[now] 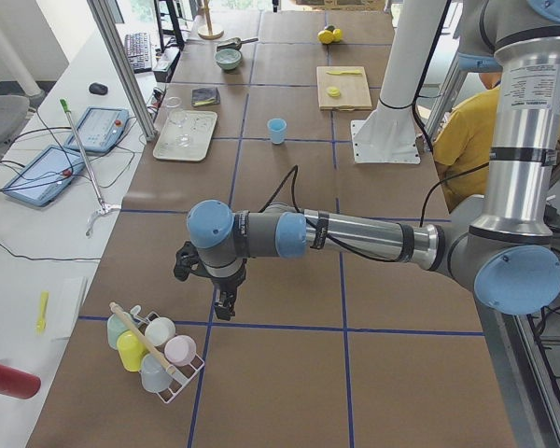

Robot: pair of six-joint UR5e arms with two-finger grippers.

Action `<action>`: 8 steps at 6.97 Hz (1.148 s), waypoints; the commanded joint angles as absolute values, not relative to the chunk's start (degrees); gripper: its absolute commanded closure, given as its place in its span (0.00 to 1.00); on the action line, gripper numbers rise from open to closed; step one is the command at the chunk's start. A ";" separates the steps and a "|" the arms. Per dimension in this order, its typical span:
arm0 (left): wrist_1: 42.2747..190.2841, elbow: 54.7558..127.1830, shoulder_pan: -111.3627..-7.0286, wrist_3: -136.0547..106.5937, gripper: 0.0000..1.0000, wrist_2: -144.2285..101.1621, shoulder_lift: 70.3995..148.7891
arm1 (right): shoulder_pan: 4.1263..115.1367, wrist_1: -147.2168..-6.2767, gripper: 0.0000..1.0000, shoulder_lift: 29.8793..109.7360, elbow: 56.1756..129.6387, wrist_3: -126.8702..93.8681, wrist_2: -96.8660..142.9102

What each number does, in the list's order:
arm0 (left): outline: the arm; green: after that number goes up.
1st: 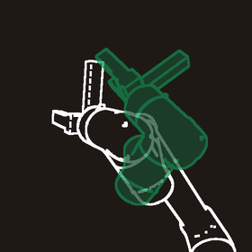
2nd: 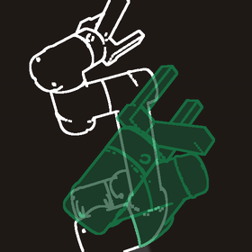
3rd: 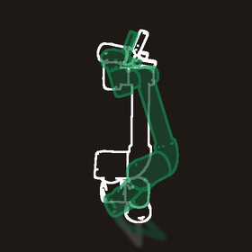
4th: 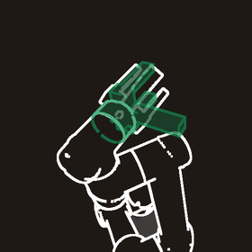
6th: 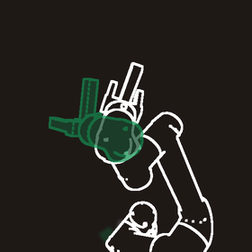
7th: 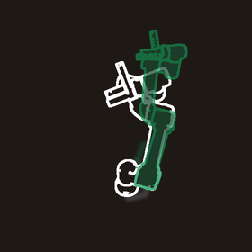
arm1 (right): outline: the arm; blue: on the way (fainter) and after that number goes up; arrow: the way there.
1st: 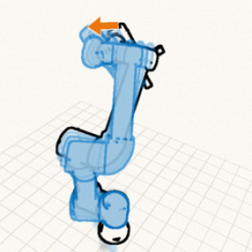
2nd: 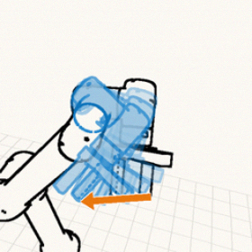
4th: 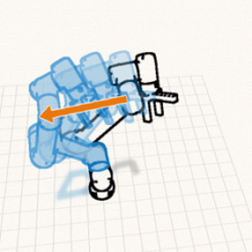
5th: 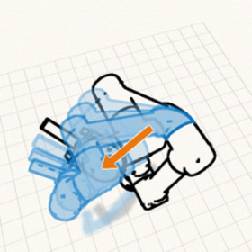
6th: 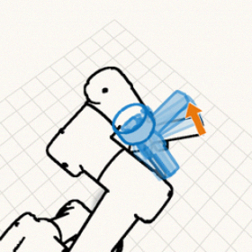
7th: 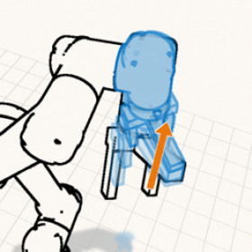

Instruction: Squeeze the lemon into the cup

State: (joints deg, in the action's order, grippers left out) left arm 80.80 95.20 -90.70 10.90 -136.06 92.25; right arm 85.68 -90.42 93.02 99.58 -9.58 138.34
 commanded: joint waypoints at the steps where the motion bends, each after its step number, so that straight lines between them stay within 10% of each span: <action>1: 79.99 94.49 -90.70 10.90 0.00 -135.88 92.20 | 85.69 -90.44 0.00 92.82 99.41 -9.58 138.34; 8: 79.10 92.28 -90.88 10.90 0.00 -136.32 92.37 | 85.69 -90.00 0.00 94.22 99.49 -9.84 137.46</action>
